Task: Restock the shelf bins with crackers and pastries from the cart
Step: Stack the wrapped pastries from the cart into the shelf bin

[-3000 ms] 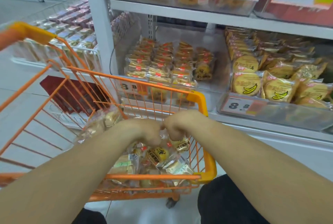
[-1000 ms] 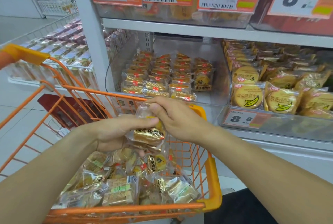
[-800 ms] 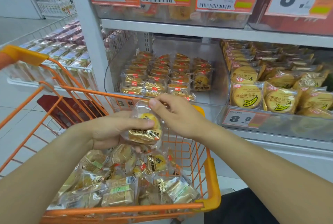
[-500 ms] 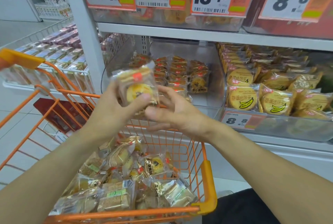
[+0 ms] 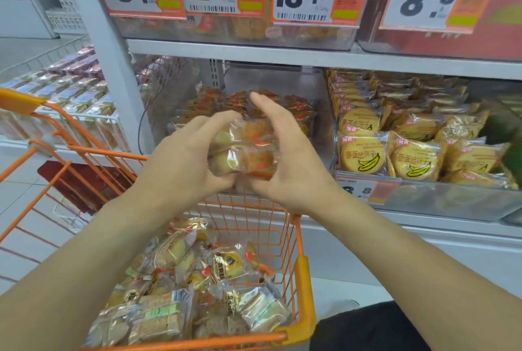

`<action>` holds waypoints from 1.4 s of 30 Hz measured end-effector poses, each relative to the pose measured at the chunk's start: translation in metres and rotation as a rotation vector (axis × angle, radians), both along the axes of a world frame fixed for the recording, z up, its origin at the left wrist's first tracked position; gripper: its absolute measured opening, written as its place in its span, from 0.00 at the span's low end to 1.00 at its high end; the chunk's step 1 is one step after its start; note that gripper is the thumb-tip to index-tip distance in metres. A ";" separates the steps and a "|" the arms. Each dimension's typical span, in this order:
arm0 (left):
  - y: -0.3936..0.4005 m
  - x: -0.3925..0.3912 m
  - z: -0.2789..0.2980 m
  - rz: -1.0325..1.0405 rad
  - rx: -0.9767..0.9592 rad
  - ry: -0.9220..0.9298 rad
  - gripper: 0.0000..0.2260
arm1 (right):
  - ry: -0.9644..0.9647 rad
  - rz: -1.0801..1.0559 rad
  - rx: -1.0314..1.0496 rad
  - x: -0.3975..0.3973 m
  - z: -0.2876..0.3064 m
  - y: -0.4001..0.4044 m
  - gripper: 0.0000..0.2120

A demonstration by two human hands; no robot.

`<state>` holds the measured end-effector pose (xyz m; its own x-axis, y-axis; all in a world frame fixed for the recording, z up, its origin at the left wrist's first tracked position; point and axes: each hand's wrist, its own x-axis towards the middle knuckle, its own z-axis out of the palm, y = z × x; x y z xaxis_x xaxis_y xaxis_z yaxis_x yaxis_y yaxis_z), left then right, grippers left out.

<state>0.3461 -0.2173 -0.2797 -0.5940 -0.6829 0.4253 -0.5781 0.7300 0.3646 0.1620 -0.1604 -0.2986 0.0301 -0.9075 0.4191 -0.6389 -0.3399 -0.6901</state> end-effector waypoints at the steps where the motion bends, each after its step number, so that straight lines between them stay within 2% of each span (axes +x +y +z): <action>1: 0.001 -0.004 0.001 -0.036 -0.025 -0.035 0.35 | 0.116 0.017 -0.061 -0.002 -0.002 -0.002 0.53; 3: 0.002 -0.012 0.002 -0.119 -0.018 -0.046 0.36 | 0.240 0.061 -0.095 -0.007 -0.005 -0.006 0.54; 7: 0.000 -0.017 0.003 -0.137 0.143 0.208 0.39 | 0.274 0.029 -0.033 -0.021 -0.007 -0.006 0.53; 10: -0.004 -0.028 0.005 -0.051 0.223 0.356 0.39 | 0.120 -0.044 -0.092 -0.033 -0.012 -0.008 0.46; 12: -0.006 -0.040 0.004 -0.040 0.244 0.366 0.36 | 0.003 -0.061 -0.081 -0.040 -0.013 -0.008 0.46; 14: -0.007 -0.052 0.001 -0.055 0.274 0.343 0.34 | -0.009 -0.081 -0.035 -0.046 -0.009 -0.005 0.51; 16: -0.009 -0.062 -0.003 -0.053 0.307 0.335 0.34 | 0.044 -0.105 -0.036 -0.053 -0.005 -0.002 0.49; 17: -0.011 -0.065 -0.005 -0.071 0.363 0.345 0.34 | 0.090 -0.121 -0.057 -0.056 -0.005 -0.002 0.47; 20: -0.020 -0.071 -0.007 -0.233 0.715 0.405 0.37 | 0.283 -0.206 -0.168 -0.063 -0.004 -0.005 0.42; 21: -0.026 -0.073 -0.008 -0.245 0.739 0.387 0.36 | 0.338 -0.244 -0.198 -0.064 -0.004 -0.006 0.42; 23: -0.041 -0.081 -0.012 -0.124 0.586 0.261 0.31 | 0.433 -0.324 -0.198 -0.065 -0.003 -0.008 0.42; 25: -0.055 -0.092 -0.018 0.052 0.339 0.030 0.24 | 0.537 -0.383 -0.137 -0.063 -0.003 -0.010 0.41; 27: -0.067 -0.105 -0.028 0.120 0.220 -0.213 0.19 | 0.661 -0.403 -0.069 -0.060 -0.003 -0.013 0.39; 29: -0.074 -0.113 -0.041 0.089 0.217 -0.433 0.25 | 0.767 -0.404 -0.006 -0.058 -0.002 -0.015 0.37; 31: -0.078 -0.115 -0.047 0.034 0.243 -0.558 0.28 | 0.831 -0.407 0.041 -0.055 0.001 -0.018 0.34; 34: -0.081 -0.114 -0.049 0.034 0.273 -0.639 0.28 | 0.888 -0.406 0.147 -0.049 0.009 -0.026 0.30; 38: -0.083 -0.112 -0.049 0.036 0.333 -0.640 0.28 | 0.930 -0.410 0.312 -0.045 0.016 -0.046 0.27; 42: -0.086 -0.106 -0.046 0.029 0.352 -0.654 0.29 | 1.004 -0.436 0.412 -0.046 0.015 -0.067 0.21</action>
<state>0.2399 -0.3030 -0.3262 -0.6307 -0.7326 -0.2560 -0.7745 0.6148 0.1488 0.1157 -0.2276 -0.2834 -0.1668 -0.9844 0.0554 -0.9674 0.1743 0.1839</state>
